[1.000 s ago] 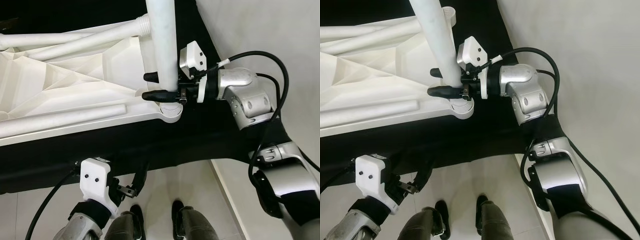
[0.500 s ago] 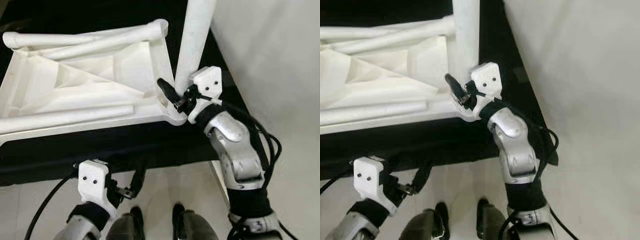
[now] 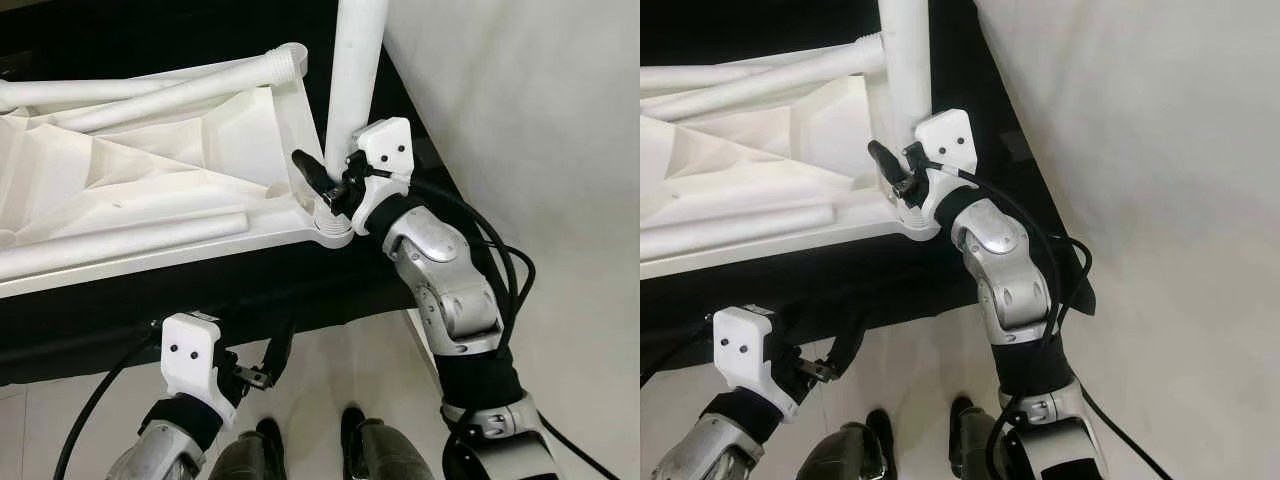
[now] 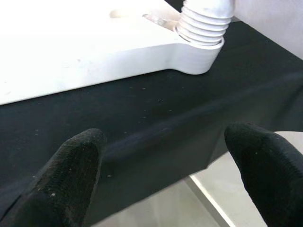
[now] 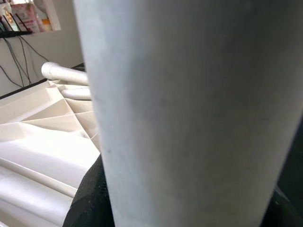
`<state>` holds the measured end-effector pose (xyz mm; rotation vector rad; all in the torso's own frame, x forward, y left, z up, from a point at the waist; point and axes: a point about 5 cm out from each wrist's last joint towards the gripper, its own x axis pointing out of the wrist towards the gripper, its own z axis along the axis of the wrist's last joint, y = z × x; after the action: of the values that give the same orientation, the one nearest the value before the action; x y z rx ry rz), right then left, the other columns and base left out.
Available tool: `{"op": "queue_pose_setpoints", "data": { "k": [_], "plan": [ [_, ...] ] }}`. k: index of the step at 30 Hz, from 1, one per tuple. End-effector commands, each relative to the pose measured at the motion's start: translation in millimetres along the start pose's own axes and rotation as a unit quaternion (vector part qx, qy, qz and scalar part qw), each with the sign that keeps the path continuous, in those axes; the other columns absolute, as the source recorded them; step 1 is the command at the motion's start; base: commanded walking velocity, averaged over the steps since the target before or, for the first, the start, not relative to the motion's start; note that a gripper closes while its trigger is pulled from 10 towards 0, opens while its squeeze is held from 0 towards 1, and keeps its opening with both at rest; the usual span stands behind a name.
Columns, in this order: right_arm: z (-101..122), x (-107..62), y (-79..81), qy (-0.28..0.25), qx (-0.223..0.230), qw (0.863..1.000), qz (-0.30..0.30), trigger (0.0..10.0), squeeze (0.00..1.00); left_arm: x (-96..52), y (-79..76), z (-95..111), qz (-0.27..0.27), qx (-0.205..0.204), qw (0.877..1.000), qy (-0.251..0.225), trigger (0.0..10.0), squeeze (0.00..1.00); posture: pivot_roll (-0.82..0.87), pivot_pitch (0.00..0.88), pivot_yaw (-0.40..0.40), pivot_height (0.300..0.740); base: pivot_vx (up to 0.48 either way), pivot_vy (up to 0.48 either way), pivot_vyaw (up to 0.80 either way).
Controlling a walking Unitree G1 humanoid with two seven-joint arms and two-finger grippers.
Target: Building children table
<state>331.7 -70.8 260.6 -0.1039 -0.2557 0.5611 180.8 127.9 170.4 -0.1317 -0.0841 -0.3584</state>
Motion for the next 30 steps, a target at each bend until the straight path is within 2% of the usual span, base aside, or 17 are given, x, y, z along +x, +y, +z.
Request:
{"op": "queue_pose_setpoints", "data": {
  "k": [1, 2, 3, 4, 7, 8, 11, 14, 18, 24, 26, 27, 28, 30],
  "plan": [
    [-56, -10.7, -4.5, 0.131, 0.044, 0.990, -0.026, 10.0, 0.00, -1.6, 3.9, -7, 0.012, -0.001, 1.000, 0.012, 10.0, 0.00, -0.04, 0.324, 0.017, 0.740, 0.000, 0.000, 0.00],
    [-49, -7.7, -2.9, 0.102, 0.061, 0.993, -0.007, 10.0, 0.00, -0.4, 4.5, -7, 0.011, 0.000, 1.000, 0.012, 10.0, 0.00, -0.04, 0.315, 0.020, 0.740, 0.000, 0.000, 0.00],
    [-49, -7.7, -2.9, 0.102, 0.061, 0.993, -0.007, 10.0, 0.00, -0.4, 4.5, -7, 0.011, 0.000, 1.000, 0.012, 10.0, 0.00, -0.04, 0.315, 0.020, 0.740, 0.000, 0.000, 0.00],
    [-43, -5.6, -2.0, 0.081, 0.073, 0.994, 0.006, 10.0, 0.00, 0.4, 4.9, -7, 0.011, 0.000, 1.000, 0.012, 10.0, 0.00, -0.04, 0.315, 0.020, 0.740, 0.000, 0.000, 0.00],
    [-7, 1.0, -7.3, -0.013, 0.105, 0.991, 0.080, 10.0, 0.00, 3.0, 6.1, -8, 0.008, 0.002, 1.000, 0.012, 10.0, 0.00, -0.04, 0.291, 0.022, 0.740, 0.000, 0.000, 0.00],
    [-7, 1.0, -7.3, -0.013, 0.105, 0.991, 0.080, 10.0, 0.00, 3.0, 6.1, -8, 0.008, 0.002, 1.000, 0.012, 10.0, 0.00, -0.04, 0.291, 0.022, 0.740, 0.000, 0.000, 0.00],
    [32, 2.8, -19.4, -0.090, 0.114, 0.977, 0.154, 10.0, 0.00, 7.7, 8.6, -10, 0.008, 0.004, 1.000, 0.009, 10.0, 0.00, -0.04, 0.279, 0.016, 0.740, 0.000, 0.000, 0.00],
    [49, 2.3, -26.6, -0.119, 0.094, 0.969, 0.193, 10.0, 0.00, 10.4, 10.6, -10, 0.011, 0.006, 1.000, 0.005, 10.0, 0.00, -0.04, 0.273, 0.010, 0.740, 0.000, 0.000, 0.00],
    [55, 1.9, -27.9, -0.128, 0.078, 0.965, 0.215, 10.0, 0.00, 12.0, 12.1, -10, 0.015, 0.008, 1.000, 0.001, 10.0, 0.00, -0.04, 0.263, 0.002, 0.740, 0.000, 0.000, 0.00],
    [56, -1.7, -22.6, -0.130, 0.060, 0.950, 0.277, 10.0, 0.00, 17.9, 15.1, -13, 0.010, 0.015, 1.000, 0.010, 10.0, 0.00, -0.04, 0.223, -0.007, 0.740, 0.000, 0.000, 0.00],
    [49, -3.5, -18.8, -0.104, 0.017, 0.945, 0.310, 10.0, 0.00, 29.7, 17.6, -2, -0.006, 0.038, 0.999, -0.004, 10.0, 0.00, -0.04, 0.205, -0.010, 0.740, 0.000, 0.000, 0.00],
    [44, -1.2, -18.9, -0.080, -0.011, 0.950, 0.302, 10.0, 0.00, 42.4, 15.1, 22, -0.035, 0.042, 0.997, -0.046, 10.0, 0.00, -0.04, 0.191, -0.016, 0.740, 0.000, 0.000, 0.00],
    [44, -1.2, -18.9, -0.080, -0.011, 0.950, 0.302, 10.0, 0.00, 42.4, 15.1, 22, -0.035, 0.042, 0.997, -0.046, 10.0, 0.00, -0.04, 0.191, -0.016, 0.740, 0.000, 0.000, 0.00],
    [35, 12.7, -24.3, -0.042, -0.029, 0.970, 0.236, 10.0, 0.00, 58.5, 4.9, 69, -0.114, 0.049, 0.984, -0.128, 10.0, 0.00, -0.04, 0.159, -0.016, 0.740, 0.000, 0.000, 0.00]
  ]
}}
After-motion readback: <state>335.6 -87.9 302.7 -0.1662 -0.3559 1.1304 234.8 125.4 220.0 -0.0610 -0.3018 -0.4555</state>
